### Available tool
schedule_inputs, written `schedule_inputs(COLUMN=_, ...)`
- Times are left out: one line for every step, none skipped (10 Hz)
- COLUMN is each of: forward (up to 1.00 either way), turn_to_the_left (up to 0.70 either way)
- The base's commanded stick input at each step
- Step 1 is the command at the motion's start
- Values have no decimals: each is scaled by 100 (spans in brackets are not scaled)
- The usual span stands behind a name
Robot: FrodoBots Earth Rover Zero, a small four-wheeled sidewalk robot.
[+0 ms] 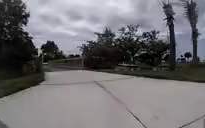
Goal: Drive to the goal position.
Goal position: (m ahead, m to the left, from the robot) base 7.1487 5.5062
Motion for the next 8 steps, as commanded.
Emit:
schedule_inputs(forward=85, turn_to_the_left=0)
schedule_inputs(forward=85, turn_to_the_left=34)
schedule_inputs(forward=85, turn_to_the_left=34)
schedule_inputs(forward=85, turn_to_the_left=34)
schedule_inputs(forward=85, turn_to_the_left=34)
schedule_inputs(forward=85, turn_to_the_left=34)
schedule_inputs(forward=85, turn_to_the_left=22)
schedule_inputs(forward=85, turn_to_the_left=0)
